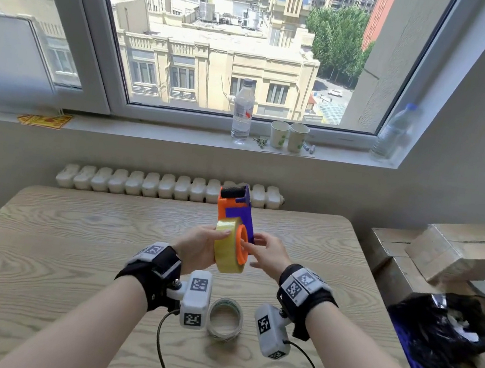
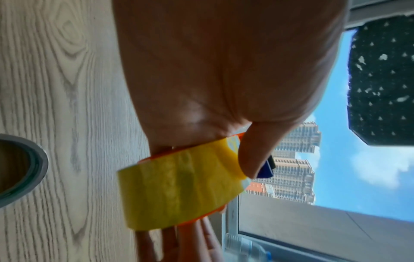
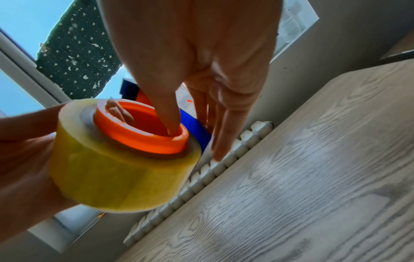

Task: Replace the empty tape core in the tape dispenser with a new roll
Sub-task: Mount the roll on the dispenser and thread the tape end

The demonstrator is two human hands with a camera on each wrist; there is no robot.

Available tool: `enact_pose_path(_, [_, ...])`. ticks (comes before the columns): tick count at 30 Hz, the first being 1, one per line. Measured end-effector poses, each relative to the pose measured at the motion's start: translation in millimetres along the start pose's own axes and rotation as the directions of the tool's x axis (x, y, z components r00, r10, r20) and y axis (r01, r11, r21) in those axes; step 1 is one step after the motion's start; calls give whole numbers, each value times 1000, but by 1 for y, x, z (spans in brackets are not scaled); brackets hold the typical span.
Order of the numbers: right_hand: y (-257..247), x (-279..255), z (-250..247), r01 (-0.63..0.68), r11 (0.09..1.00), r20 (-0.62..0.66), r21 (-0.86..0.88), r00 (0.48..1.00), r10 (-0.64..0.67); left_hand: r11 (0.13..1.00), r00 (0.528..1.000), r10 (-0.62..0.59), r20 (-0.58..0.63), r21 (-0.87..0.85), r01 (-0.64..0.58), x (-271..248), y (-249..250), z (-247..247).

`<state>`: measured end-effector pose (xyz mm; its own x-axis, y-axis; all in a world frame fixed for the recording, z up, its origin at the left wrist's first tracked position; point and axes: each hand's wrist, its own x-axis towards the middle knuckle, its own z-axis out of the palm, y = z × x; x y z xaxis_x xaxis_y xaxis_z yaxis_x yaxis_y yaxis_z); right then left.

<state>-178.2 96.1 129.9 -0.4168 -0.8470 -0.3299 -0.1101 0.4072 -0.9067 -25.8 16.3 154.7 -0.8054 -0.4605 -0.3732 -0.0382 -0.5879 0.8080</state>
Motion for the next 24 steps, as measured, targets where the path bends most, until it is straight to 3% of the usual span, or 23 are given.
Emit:
enact_pose_path(3, [-3,2,-4,115,978,-181,-173,973,-146,998,999,17,-36,56,-15,-2,1,6])
enact_pose_path(5, [-8,-1,-5,141,989,-137,-40,980,-145,995,998,31,-57,96,-25,-3,1,10])
enact_pose_path(7, [-16,-7,-3,70,980,6,188,997,-73,992,997,42,-71,122,-34,-2,0,14])
enact_pose_path(10, [-19,-10,0,5,968,124,249,992,-37,987,995,55,-81,153,-42,-2,-1,21])
enact_pose_path(19, [-23,-11,2,-22,975,81,223,997,4,985,996,61,-60,164,-50,1,-6,24])
enact_pose_path(24, [-16,-6,4,-22,973,3,228,1000,22,979,995,70,73,189,-83,-3,-9,26])
